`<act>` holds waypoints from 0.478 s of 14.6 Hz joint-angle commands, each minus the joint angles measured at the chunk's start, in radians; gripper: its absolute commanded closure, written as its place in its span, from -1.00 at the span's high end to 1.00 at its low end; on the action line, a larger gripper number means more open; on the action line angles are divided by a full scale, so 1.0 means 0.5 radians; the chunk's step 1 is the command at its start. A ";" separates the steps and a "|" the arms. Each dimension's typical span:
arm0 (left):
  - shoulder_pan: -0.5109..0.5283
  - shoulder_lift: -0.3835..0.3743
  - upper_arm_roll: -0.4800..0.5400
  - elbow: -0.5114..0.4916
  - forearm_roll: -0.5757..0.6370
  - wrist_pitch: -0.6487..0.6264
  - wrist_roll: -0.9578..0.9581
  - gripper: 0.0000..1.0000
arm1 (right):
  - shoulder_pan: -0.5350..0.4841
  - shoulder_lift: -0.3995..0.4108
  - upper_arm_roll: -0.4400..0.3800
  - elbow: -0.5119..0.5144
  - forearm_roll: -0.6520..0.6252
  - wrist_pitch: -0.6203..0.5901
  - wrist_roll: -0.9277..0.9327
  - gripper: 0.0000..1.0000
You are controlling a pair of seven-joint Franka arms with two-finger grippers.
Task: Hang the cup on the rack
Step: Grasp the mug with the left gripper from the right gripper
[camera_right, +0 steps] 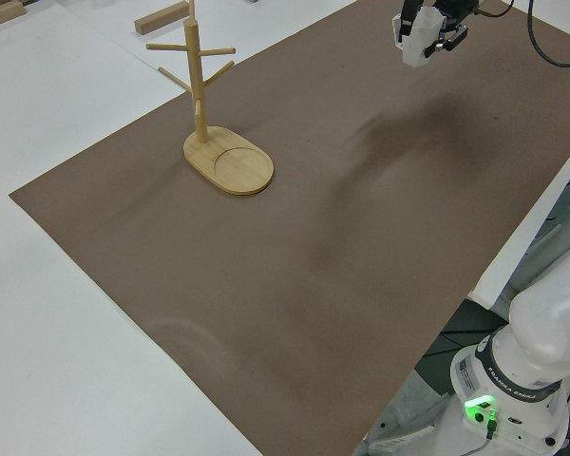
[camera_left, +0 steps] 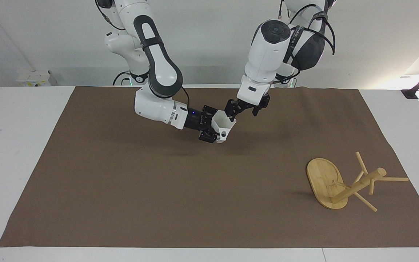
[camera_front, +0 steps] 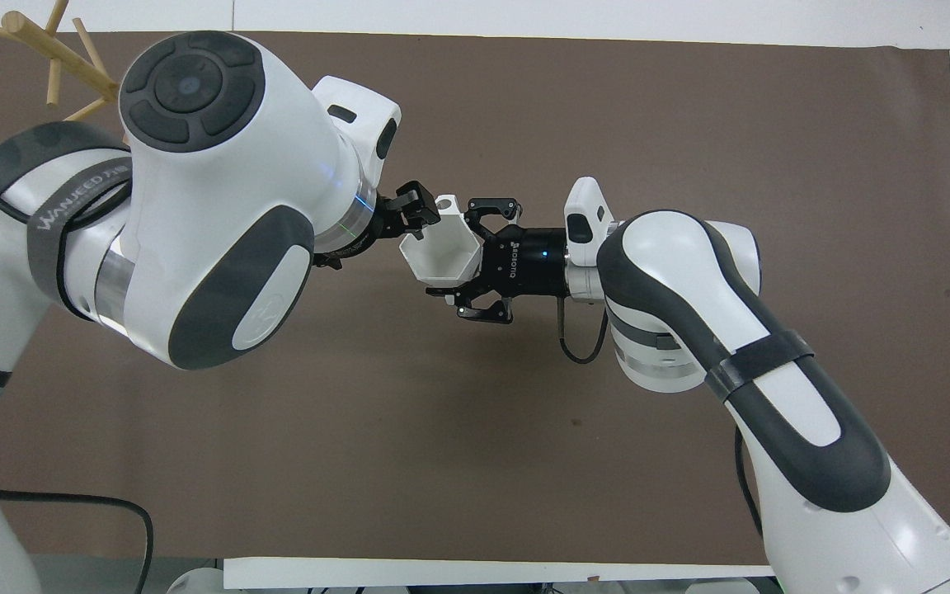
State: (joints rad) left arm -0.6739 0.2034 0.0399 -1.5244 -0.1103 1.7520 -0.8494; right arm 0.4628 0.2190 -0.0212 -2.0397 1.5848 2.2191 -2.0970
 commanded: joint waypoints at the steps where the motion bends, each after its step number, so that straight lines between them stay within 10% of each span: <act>1: -0.066 -0.011 0.025 -0.062 -0.031 0.036 -0.083 1.00 | -0.014 -0.012 0.009 -0.010 0.037 0.004 0.012 -0.24; 4: -0.082 -0.002 0.025 -0.136 -0.120 0.153 -0.105 0.67 | -0.014 -0.012 0.009 -0.010 0.040 0.010 0.012 -0.23; 5: -0.085 -0.002 0.028 -0.139 -0.159 0.135 -0.132 -0.74 | -0.014 -0.012 0.009 -0.010 0.040 0.010 0.012 -0.23; 7: -0.085 -0.020 0.025 -0.237 -0.187 0.260 -0.172 -1.00 | -0.014 -0.012 0.009 -0.013 0.040 0.010 0.012 -0.22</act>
State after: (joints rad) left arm -0.7023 0.2132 0.0389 -1.5873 -0.1805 1.8198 -0.9094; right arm 0.4627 0.2190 -0.0221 -2.0398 1.5848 2.2191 -2.0970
